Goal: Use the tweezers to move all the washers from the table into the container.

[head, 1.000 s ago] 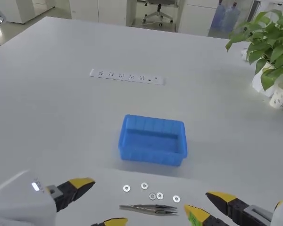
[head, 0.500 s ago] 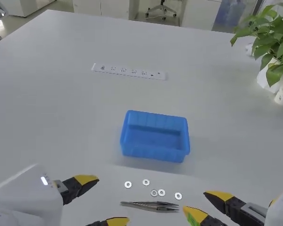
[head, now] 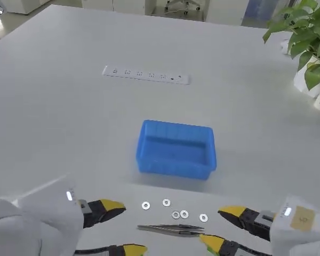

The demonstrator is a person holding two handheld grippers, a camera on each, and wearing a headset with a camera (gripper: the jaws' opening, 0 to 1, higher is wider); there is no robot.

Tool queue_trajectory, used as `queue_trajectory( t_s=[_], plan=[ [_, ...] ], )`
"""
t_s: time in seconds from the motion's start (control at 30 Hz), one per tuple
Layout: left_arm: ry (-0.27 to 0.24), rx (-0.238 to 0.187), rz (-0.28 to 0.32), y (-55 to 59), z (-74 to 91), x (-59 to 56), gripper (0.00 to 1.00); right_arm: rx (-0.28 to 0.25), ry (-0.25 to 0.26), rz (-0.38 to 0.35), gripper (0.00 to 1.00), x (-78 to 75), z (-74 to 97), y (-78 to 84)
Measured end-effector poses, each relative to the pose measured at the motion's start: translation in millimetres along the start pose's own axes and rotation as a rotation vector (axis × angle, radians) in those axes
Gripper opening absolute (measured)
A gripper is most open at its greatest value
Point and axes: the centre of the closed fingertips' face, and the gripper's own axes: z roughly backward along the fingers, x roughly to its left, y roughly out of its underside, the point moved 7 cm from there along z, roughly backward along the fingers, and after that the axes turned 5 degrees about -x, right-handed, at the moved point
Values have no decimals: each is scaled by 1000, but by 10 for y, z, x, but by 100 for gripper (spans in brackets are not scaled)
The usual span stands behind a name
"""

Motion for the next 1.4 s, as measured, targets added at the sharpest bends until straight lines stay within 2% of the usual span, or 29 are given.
queue_trajectory(
  t_s=[0.1,0.17,0.23,0.3,0.37,0.43,0.5,0.7,0.9,1.1,1.4],
  plan=[
    [10,3,3,6,-83,74,42,49,-63,84,30,16,-99,25],
    [40,13,9,22,-142,95,37,71,-96,144,29,21,-167,38],
    [52,36,-18,48,-189,114,37,81,-114,168,29,26,-218,44],
    [65,42,-16,78,-232,128,39,84,-125,178,28,28,-257,48],
    [76,48,-16,113,-260,136,39,100,-157,197,28,50,-304,64],
    [99,73,-27,147,-288,119,39,117,-190,218,28,85,-351,82],
    [114,85,-36,171,-316,104,39,125,-201,245,27,100,-387,84],
    [144,116,-46,236,-385,103,38,147,-223,256,25,58,-491,86],
    [163,130,-60,243,-435,124,38,169,-261,248,22,7,-595,88],
    [171,140,-58,248,-479,155,37,177,-287,232,22,-8,-631,87],
    [197,160,-57,284,-533,134,33,196,-310,227,18,5,-660,132]
  ],
)
